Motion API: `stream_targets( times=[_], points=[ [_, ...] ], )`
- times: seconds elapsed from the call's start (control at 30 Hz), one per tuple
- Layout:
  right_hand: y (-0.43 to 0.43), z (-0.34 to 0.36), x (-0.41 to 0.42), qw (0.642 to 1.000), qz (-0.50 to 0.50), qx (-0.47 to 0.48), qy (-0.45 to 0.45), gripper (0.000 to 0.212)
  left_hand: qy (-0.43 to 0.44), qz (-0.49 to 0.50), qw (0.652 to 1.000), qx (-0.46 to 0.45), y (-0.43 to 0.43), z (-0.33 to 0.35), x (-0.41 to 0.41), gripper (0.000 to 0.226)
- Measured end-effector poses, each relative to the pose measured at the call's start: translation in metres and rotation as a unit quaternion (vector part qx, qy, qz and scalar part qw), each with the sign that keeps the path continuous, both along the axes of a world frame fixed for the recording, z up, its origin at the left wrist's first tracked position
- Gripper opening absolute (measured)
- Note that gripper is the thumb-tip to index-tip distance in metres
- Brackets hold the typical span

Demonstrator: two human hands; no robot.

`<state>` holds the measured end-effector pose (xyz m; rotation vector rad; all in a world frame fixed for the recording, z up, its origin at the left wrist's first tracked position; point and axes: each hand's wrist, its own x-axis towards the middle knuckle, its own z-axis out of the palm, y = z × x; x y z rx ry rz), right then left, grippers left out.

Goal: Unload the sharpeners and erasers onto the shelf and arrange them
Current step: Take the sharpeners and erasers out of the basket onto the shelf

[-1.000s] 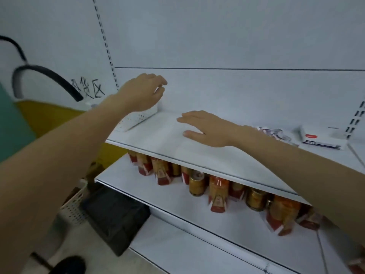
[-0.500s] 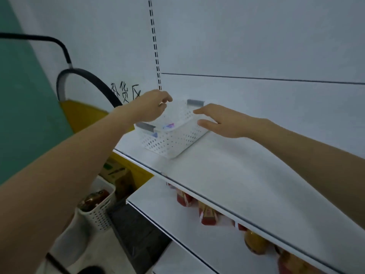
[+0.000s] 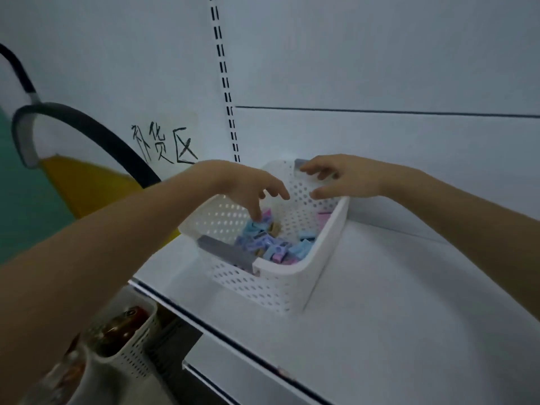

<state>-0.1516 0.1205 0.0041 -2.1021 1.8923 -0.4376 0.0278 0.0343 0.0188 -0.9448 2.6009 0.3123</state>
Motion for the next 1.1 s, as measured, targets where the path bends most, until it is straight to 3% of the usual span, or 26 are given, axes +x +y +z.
stream_targets(
  times=[0.1,0.23,0.53,0.7,0.77,0.93,1.1],
  points=[
    [-0.001,-0.001,0.003,1.0,-0.014,0.017,-0.015,0.039,-0.13,-0.083,0.986,-0.057,-0.008,-0.003,-0.015,0.082],
    [0.002,-0.005,0.005,0.998,-0.043,0.01,-0.048,0.024,-0.212,-0.173,0.955,-0.11,-0.017,-0.022,-0.028,0.091],
    [0.012,-0.006,0.018,0.989,-0.128,-0.033,-0.061,0.021,-0.049,-0.345,0.937,-0.022,-0.037,-0.034,-0.029,0.051],
    [0.012,-0.006,0.019,0.983,-0.168,-0.027,-0.068,0.021,0.014,-0.376,0.926,0.019,-0.038,-0.035,-0.033,0.052],
    [0.011,-0.005,0.02,0.982,-0.176,-0.016,-0.063,0.022,0.014,-0.382,0.923,0.034,-0.037,-0.031,-0.031,0.059],
    [0.011,-0.004,0.021,0.982,-0.177,0.002,-0.059,0.022,-0.089,-0.351,0.932,0.022,-0.044,-0.039,-0.04,0.08],
    [0.011,-0.004,0.021,0.984,-0.171,-0.003,-0.055,0.021,-0.044,-0.303,0.951,0.044,-0.047,-0.044,-0.043,0.058]
  ],
)
